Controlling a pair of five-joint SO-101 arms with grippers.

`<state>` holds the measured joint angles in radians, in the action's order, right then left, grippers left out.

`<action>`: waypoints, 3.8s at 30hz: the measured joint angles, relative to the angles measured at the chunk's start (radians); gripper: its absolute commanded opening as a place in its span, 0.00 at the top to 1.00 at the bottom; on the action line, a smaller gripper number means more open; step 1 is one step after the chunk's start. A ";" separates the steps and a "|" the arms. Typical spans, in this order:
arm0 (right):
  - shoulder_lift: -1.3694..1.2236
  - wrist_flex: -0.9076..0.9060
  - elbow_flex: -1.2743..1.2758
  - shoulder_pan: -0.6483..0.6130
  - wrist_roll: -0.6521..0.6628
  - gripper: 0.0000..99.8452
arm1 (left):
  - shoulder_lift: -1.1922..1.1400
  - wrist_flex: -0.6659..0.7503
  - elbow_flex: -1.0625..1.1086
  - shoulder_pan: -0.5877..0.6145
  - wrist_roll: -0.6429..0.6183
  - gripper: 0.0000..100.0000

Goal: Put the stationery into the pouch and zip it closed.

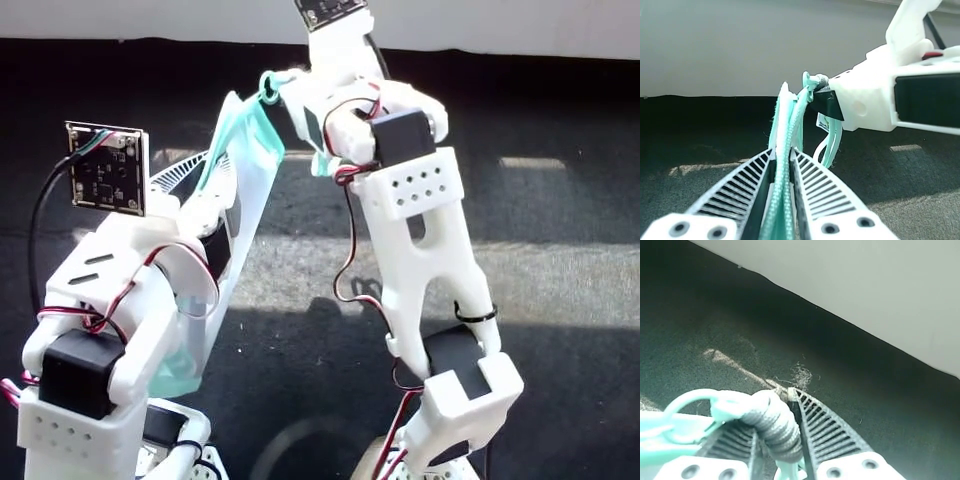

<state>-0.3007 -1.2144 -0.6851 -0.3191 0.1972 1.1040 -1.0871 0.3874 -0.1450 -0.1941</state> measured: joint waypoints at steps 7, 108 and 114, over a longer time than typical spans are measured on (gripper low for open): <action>-0.049 0.000 -0.002 0.025 0.000 1.00 | 0.005 0.000 0.002 0.000 0.000 0.99; -0.072 -0.539 -0.390 0.169 0.499 0.83 | -0.137 -0.267 -0.023 -0.310 0.655 0.99; 0.195 -0.539 -0.005 0.089 0.511 0.83 | -0.137 -0.358 -0.023 -0.381 0.752 0.99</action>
<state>-0.1059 -1.7530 -0.6897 -0.2302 0.7081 0.9674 -1.4446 0.3644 -0.5255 0.5577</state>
